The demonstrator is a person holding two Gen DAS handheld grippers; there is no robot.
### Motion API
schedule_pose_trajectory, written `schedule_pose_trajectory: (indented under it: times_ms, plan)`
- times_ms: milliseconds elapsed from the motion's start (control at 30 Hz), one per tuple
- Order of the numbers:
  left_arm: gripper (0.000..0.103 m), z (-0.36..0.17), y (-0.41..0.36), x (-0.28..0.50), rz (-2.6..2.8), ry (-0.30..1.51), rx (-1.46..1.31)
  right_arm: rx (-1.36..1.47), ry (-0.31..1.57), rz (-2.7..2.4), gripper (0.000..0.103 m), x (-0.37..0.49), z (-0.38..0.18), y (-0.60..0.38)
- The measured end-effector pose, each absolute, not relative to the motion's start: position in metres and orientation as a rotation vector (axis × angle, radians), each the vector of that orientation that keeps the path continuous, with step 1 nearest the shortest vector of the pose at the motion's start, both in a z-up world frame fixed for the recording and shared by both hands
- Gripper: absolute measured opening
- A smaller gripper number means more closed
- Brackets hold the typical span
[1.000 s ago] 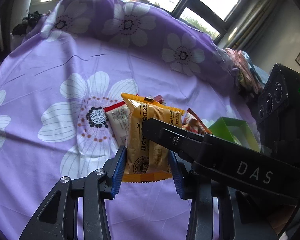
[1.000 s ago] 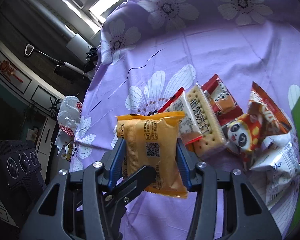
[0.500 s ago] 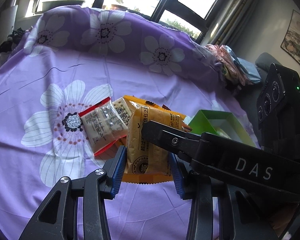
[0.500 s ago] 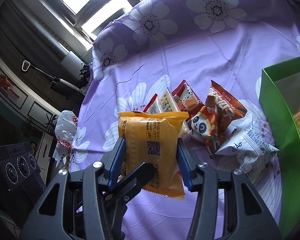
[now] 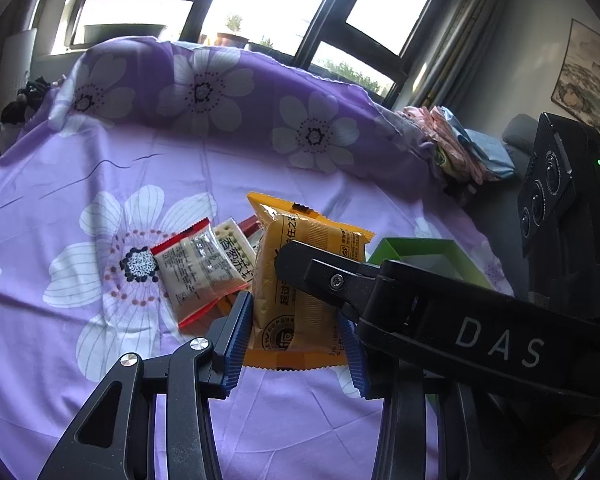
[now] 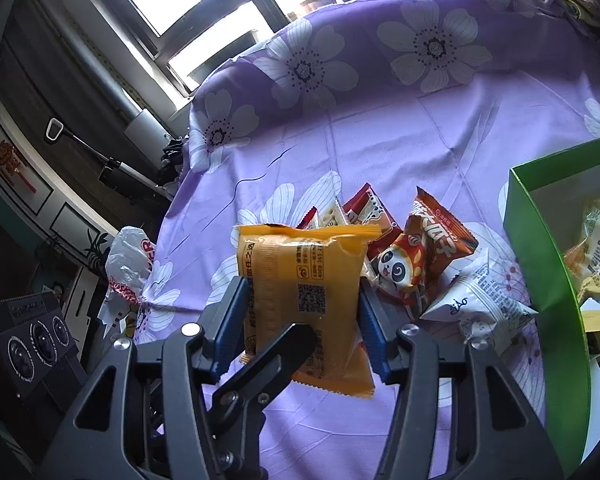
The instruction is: Organize snacks
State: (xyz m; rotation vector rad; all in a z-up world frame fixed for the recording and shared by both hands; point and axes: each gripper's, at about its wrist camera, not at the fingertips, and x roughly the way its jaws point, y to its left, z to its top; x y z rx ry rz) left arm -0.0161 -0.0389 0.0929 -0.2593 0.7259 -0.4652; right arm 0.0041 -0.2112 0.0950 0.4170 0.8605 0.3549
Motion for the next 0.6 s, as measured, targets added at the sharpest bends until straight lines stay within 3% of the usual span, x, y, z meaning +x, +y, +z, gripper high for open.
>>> schedule_pose_trajectory:
  times_ms: [600]
  plan:
    - [0.042, 0.122, -0.075, -0.027, -0.457, 0.641, -0.176, 0.418, 0.771, 0.337, 0.058, -0.007, 0.121, -0.238]
